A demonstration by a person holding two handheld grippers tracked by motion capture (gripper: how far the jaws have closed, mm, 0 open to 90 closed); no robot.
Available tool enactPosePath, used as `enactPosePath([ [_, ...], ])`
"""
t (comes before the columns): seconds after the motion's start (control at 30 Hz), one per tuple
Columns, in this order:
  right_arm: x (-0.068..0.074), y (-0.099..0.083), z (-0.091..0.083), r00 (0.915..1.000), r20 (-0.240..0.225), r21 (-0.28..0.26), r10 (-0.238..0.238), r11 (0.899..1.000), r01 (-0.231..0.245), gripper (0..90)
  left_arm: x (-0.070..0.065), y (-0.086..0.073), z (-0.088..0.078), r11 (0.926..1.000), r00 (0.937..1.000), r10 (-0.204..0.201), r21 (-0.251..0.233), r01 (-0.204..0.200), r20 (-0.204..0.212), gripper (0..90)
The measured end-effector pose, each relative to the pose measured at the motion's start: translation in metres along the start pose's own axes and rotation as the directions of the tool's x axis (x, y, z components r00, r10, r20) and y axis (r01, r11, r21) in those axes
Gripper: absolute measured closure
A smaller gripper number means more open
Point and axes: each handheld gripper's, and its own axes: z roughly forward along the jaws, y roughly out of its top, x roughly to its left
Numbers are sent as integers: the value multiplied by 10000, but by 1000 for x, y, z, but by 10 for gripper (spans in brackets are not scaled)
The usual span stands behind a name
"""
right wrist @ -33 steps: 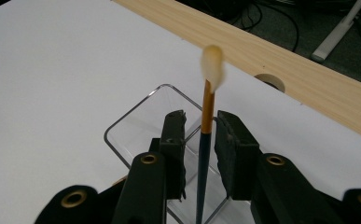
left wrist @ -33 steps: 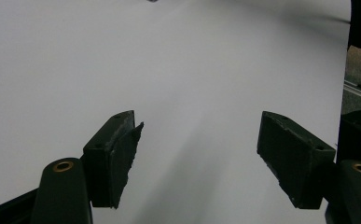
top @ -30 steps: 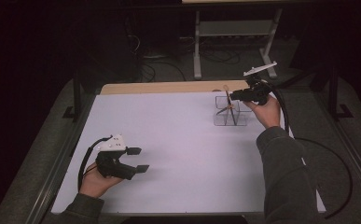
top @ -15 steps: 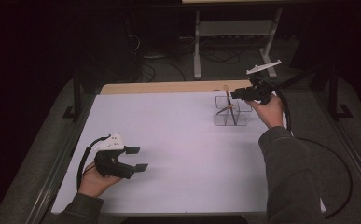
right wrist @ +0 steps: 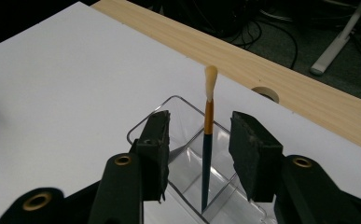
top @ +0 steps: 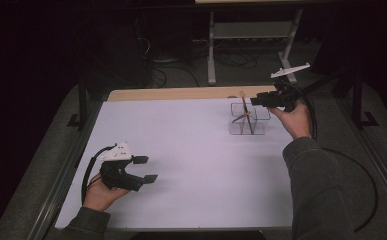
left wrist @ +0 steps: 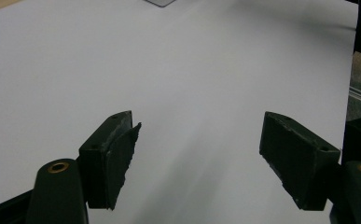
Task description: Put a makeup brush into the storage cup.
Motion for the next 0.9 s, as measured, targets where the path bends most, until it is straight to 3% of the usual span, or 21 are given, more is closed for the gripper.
enactPosePath([
  [0.9, 14, -2, -15, 9994, -321, -195, -123, 9997, 117, 442, 0, -2, -3, 9999, 9992, -135, -73, 132, -378, 192],
])
